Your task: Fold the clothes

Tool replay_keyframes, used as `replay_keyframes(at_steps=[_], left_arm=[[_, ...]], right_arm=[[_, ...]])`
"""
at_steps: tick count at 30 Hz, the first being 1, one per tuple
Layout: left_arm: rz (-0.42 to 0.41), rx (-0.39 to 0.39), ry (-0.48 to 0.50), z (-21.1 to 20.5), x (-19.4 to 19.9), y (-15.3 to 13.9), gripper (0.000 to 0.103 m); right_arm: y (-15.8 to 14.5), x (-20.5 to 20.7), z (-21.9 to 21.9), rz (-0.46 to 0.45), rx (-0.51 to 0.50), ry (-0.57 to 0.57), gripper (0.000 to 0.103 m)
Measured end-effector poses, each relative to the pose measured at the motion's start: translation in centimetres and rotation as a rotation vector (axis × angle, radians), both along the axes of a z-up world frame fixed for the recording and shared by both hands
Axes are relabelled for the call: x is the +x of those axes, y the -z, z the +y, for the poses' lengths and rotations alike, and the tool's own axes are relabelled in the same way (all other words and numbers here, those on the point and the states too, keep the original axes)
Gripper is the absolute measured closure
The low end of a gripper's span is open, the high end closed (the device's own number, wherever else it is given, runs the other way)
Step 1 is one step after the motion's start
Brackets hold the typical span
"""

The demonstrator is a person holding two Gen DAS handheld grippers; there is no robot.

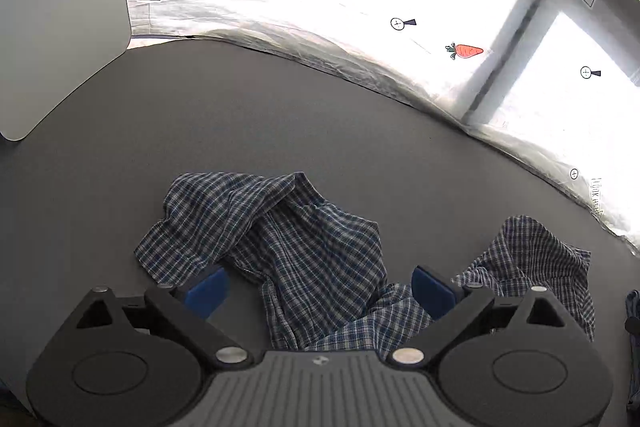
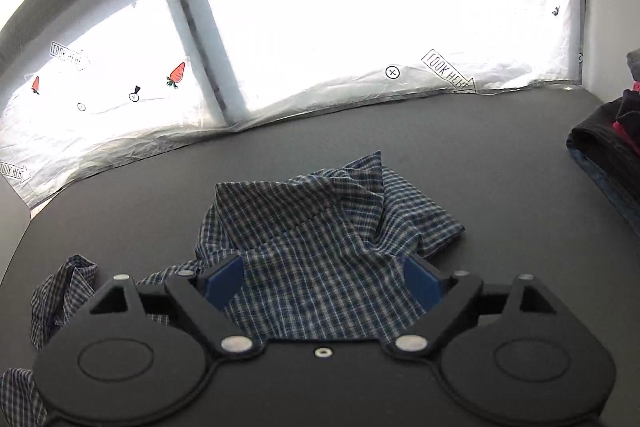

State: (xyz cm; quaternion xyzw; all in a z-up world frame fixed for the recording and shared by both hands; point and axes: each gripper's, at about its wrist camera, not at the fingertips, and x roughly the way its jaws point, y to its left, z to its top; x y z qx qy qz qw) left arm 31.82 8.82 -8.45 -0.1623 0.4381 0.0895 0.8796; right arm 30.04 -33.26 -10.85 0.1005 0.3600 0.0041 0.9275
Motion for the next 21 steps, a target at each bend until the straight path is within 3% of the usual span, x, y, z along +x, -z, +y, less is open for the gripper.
replay_keyframes(at_steps=[6,12,15,17,19,21], left_arm=[[0.113,0.113,-0.009,0.0,5.2,4.6,0.002],[0.158,0.081,0.009,0.4,10.1,7.5,0.002],[0.146,0.095,0.038,-0.2,11.0,7.6,0.002],[0.143,0.101,0.055,-0.6,11.0,7.6,0.002],[0.146,0.101,0.067,-0.9,10.5,7.7,0.002],[0.153,0.102,0.076,-1.3,9.8,7.8,0.002]], right_arm=[[2.3,9.7,4.0,-0.012,-0.082,-0.126,0.01],[5.3,18.4,9.7,0.047,-0.146,-0.299,0.013],[7.9,21.0,11.5,0.164,-0.192,-0.337,0.032],[9.0,20.9,11.1,0.226,-0.187,-0.316,0.08],[8.8,19.5,9.7,0.212,-0.137,-0.269,0.095],[7.5,16.9,7.8,0.179,-0.105,-0.213,0.098]])
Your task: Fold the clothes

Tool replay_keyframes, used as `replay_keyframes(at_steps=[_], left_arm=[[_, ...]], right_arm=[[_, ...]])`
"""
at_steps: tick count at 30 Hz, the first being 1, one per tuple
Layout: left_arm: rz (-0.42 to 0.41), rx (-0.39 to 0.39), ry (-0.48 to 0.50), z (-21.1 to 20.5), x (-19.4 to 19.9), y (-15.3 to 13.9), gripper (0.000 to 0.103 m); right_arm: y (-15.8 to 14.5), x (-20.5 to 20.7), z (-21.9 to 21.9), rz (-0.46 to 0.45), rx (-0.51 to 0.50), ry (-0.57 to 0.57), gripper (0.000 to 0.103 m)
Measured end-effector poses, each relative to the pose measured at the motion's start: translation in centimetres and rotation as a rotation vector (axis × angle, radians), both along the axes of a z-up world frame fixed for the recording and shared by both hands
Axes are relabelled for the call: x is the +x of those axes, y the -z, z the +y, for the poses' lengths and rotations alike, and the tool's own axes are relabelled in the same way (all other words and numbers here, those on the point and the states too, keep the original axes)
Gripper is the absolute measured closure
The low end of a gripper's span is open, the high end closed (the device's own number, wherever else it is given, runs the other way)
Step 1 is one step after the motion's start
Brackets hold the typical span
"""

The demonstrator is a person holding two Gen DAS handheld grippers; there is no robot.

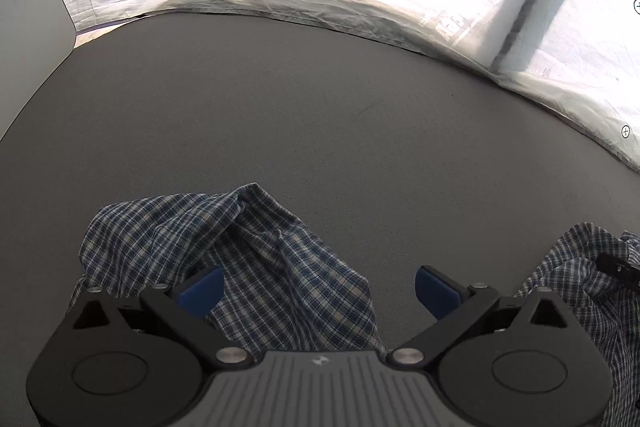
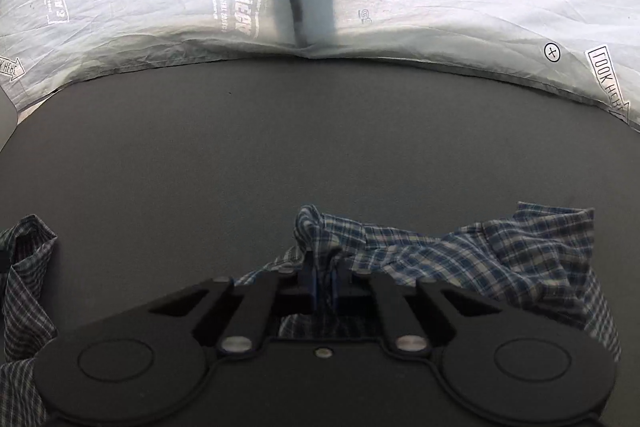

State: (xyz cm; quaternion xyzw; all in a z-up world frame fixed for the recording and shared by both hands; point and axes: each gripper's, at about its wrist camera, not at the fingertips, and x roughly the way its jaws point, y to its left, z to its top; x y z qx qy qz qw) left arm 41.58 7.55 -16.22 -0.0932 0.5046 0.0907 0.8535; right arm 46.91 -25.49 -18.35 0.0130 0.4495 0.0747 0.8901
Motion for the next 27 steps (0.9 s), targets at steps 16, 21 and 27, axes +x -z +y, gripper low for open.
replay_keyframes(at_steps=[16,21,27], left_arm=[[0.014,0.071,0.231,-8.4,-9.5,0.5,0.002],[-0.082,0.026,0.339,-10.7,-10.6,-1.0,0.002],[-0.187,0.008,0.544,-16.6,-8.7,-1.2,0.004]], right_arm=[[0.0,-24.4,-12.1,0.187,0.053,0.396,0.09],[-2.8,-26.8,-13.5,0.042,0.132,0.404,0.071],[-4.8,-24.7,-15.4,-0.084,0.189,0.346,0.06]])
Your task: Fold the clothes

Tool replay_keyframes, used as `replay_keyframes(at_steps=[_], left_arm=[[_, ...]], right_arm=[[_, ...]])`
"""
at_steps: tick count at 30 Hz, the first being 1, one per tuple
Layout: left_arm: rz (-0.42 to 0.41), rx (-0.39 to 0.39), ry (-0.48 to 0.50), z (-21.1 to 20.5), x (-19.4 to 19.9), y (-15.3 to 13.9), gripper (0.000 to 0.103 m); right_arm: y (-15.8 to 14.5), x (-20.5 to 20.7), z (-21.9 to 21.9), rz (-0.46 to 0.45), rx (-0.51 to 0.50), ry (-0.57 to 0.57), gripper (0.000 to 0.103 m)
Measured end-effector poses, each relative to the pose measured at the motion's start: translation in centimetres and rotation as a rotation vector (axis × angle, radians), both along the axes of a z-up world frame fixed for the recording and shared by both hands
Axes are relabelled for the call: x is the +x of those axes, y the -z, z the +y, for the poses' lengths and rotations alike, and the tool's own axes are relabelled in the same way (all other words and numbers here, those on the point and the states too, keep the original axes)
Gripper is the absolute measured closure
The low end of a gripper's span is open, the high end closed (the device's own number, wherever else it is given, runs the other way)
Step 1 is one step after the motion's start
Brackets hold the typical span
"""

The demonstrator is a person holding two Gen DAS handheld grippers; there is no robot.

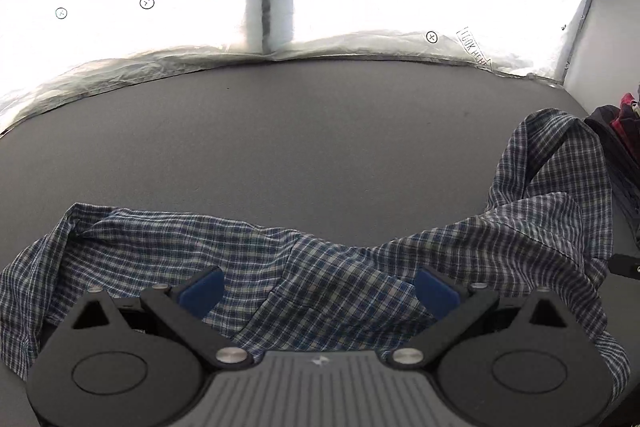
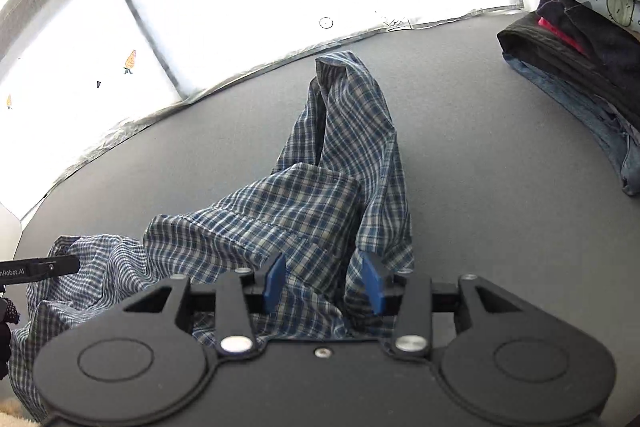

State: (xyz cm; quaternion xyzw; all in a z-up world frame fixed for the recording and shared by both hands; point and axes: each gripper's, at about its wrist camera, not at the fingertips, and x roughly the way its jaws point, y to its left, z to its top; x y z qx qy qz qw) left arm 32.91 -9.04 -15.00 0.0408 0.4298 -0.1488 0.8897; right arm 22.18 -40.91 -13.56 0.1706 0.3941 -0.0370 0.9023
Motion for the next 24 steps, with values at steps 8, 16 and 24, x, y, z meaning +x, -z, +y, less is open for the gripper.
replay_keyframes(at_steps=[8,16,24], left_arm=[[0.033,0.008,0.316,-8.3,4.5,3.0,0.01],[0.206,-0.024,0.353,-10.5,5.6,6.9,0.071],[-0.013,-0.036,0.187,-6.9,4.4,2.3,0.089]], right_arm=[[4.0,6.9,-2.9,0.088,0.156,-0.033,0.059],[6.3,8.9,-2.8,0.157,0.198,-0.043,0.084],[0.5,10.2,0.5,-0.057,0.147,-0.165,0.099]])
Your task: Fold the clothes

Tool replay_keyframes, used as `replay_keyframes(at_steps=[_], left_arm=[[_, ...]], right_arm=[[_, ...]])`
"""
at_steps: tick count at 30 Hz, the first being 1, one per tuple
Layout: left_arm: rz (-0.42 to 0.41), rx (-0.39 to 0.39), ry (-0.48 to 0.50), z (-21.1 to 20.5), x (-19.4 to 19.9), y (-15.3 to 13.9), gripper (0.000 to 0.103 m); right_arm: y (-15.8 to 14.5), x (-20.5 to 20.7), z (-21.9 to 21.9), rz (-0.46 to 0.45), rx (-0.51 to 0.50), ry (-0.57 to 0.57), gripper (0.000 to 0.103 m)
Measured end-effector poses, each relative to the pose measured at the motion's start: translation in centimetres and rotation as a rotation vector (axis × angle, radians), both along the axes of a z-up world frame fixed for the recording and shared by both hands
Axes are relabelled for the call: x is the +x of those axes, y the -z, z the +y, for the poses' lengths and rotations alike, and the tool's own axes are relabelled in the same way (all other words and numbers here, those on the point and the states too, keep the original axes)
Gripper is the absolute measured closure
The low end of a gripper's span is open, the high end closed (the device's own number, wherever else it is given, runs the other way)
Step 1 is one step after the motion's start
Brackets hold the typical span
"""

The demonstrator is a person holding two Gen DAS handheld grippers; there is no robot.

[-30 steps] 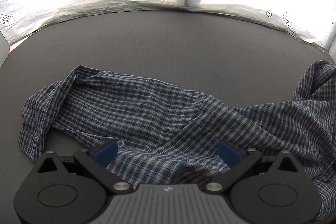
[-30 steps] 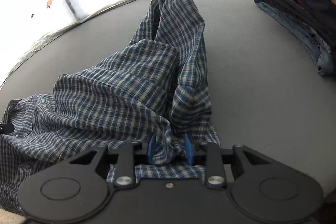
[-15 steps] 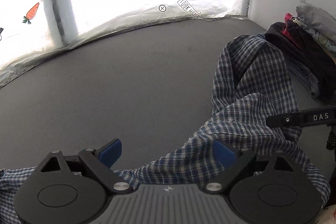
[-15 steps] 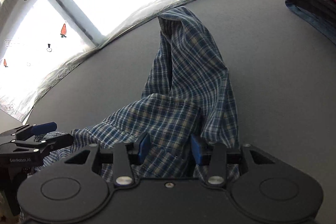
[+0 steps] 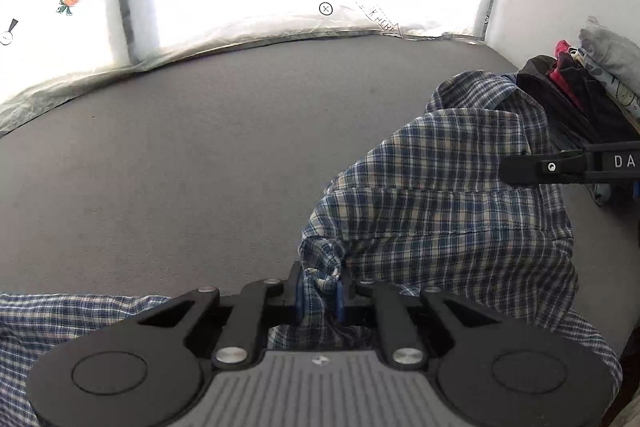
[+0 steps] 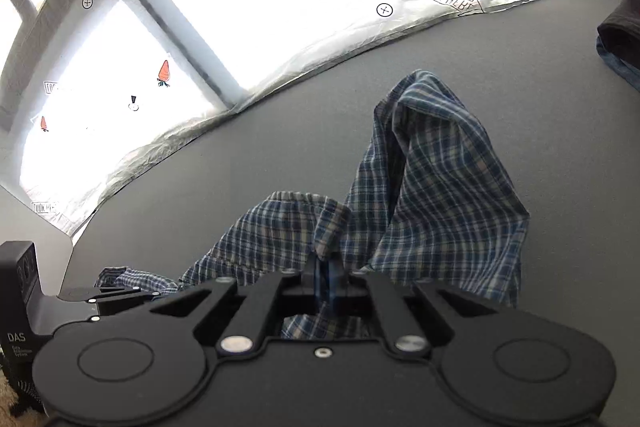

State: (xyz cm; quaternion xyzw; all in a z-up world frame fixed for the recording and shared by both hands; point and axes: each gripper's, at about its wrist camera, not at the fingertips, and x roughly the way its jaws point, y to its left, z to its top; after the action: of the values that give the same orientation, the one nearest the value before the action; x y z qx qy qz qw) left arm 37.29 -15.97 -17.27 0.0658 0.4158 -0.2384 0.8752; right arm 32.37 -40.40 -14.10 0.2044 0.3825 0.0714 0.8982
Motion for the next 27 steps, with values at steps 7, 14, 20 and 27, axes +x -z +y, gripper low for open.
replay_keyframes(at_steps=[7,14,20,27], left_arm=[[-0.247,-0.033,-0.221,6.1,8.6,-7.3,0.092],[-0.29,-0.119,-0.36,10.3,23.5,-8.0,0.092],[-0.124,-0.017,-0.463,13.0,29.9,0.2,0.074],[-0.097,-0.04,-0.603,23.7,23.1,2.1,0.05]], right_arm=[[-6.3,10.2,7.4,-0.297,-0.123,-0.127,0.099],[-7.9,25.4,15.4,-0.455,-0.256,-0.075,0.1],[1.0,35.0,19.4,-0.233,-0.336,-0.052,0.08],[5.3,30.7,17.4,-0.167,-0.306,-0.022,0.057]])
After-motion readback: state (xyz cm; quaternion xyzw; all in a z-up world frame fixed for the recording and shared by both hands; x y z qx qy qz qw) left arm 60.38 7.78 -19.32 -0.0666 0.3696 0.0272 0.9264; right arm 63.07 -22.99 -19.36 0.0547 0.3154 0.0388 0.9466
